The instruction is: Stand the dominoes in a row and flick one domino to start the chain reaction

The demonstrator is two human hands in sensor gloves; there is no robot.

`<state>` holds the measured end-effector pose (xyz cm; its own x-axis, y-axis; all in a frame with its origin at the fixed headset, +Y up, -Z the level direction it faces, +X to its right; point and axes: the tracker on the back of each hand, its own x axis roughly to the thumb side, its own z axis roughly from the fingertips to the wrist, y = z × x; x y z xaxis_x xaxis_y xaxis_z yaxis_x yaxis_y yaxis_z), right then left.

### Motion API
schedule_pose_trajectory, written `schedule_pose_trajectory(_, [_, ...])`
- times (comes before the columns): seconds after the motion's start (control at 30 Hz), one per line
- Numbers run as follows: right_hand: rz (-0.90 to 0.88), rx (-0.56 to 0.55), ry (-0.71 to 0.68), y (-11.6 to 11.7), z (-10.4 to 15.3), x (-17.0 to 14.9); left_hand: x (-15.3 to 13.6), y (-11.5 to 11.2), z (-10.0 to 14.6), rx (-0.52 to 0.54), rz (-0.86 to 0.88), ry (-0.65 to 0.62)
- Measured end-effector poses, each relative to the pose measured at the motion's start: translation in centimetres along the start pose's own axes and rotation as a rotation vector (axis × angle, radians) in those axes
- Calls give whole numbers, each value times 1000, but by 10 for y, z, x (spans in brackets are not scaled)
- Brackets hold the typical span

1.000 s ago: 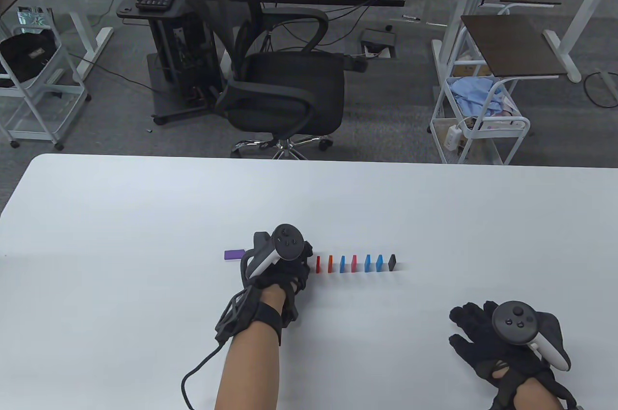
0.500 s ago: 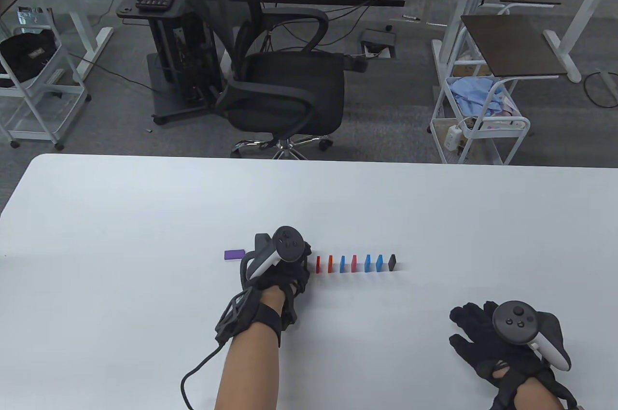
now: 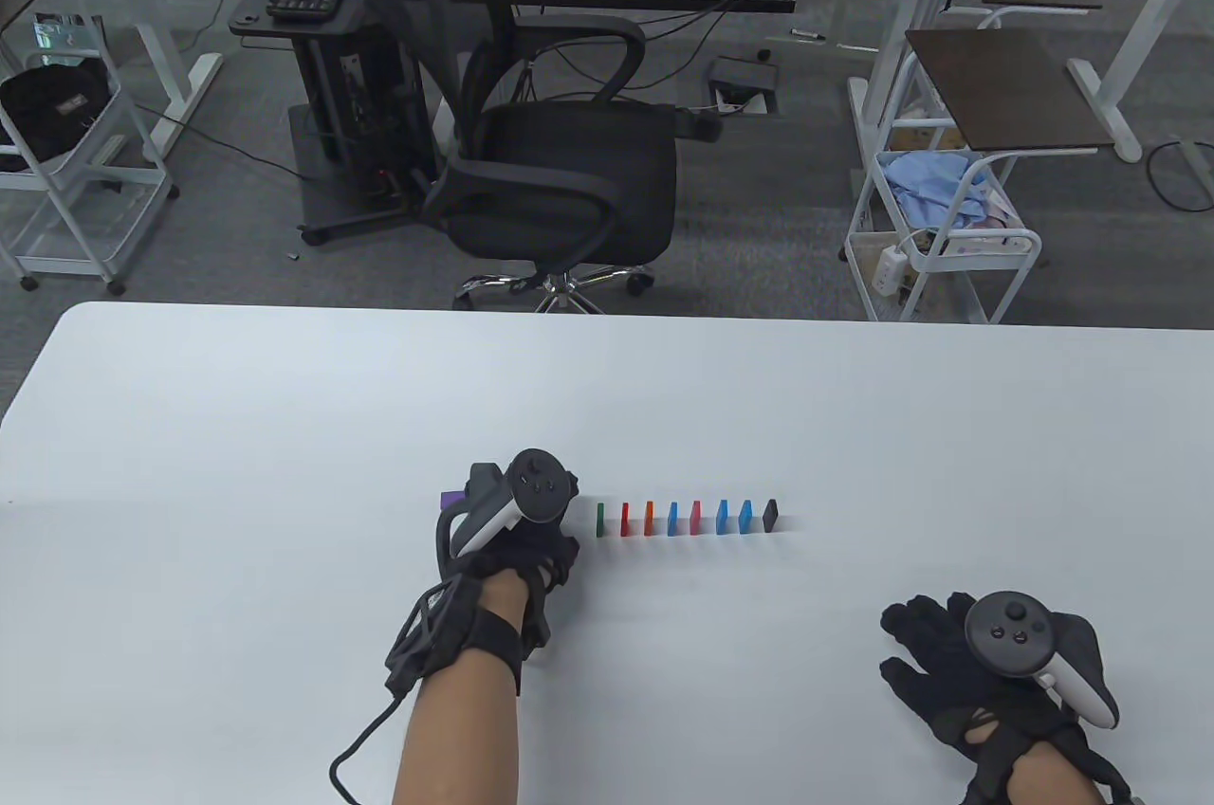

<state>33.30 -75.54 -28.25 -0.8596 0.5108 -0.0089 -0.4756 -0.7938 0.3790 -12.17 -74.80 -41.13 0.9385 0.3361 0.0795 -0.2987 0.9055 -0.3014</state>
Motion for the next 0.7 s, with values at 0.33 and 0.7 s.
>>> schedule_pose_trajectory(0.33, [3, -10, 0, 0, 1, 0, -30, 33, 30, 38, -85, 74])
schedule_pose_trajectory(0.7, [5, -10, -1, 1, 1, 1, -67, 39, 29, 75, -212, 185])
